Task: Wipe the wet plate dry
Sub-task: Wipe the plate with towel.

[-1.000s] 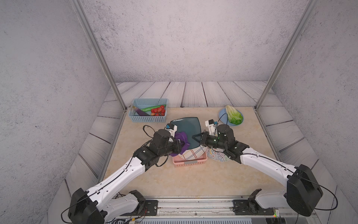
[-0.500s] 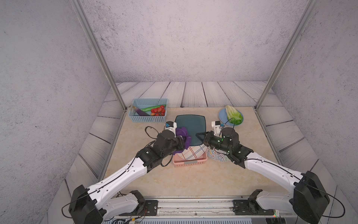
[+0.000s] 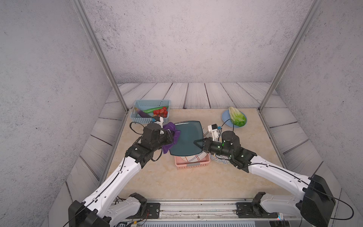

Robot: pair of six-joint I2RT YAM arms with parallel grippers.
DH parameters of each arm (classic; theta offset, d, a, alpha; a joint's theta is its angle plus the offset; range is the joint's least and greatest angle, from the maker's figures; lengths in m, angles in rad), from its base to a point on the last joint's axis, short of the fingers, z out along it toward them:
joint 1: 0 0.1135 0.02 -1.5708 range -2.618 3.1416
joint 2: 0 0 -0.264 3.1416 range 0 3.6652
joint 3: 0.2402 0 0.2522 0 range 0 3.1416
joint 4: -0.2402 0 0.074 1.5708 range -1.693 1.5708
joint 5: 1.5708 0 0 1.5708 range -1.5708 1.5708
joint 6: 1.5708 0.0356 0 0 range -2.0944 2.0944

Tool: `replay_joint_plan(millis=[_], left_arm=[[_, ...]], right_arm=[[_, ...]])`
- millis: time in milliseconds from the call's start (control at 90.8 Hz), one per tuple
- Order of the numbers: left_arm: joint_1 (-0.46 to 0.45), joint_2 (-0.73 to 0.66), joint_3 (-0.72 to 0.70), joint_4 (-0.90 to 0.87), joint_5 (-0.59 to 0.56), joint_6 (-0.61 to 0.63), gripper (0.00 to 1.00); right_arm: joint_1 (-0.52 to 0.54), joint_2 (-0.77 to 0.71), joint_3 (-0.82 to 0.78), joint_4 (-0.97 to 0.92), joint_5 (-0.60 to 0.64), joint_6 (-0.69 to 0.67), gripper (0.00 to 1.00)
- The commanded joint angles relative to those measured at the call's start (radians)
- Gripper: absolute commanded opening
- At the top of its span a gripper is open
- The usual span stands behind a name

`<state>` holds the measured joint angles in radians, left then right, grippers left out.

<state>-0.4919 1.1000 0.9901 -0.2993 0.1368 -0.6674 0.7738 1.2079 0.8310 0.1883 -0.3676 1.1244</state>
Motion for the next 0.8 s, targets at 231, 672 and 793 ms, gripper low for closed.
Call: replay_joint_plan(millis=[231, 672, 793], left_arm=[[-0.205, 0.149, 0.096, -0.061, -0.031, 0.086, 0.0], [-0.282, 0.154, 0.141, -0.065, -0.099, 0.124, 0.0], [-0.185, 0.081, 0.147, -0.047, -0.057, 0.107, 0.0]], right_arm=[[0.073, -0.057, 0.09, 0.401, -0.185, -0.053, 0.0], [0.122, -0.04, 0.102, 0.363, -0.169, -0.11, 0.0], [0.112, -0.08, 0.075, 0.363, -0.074, -0.106, 0.0]])
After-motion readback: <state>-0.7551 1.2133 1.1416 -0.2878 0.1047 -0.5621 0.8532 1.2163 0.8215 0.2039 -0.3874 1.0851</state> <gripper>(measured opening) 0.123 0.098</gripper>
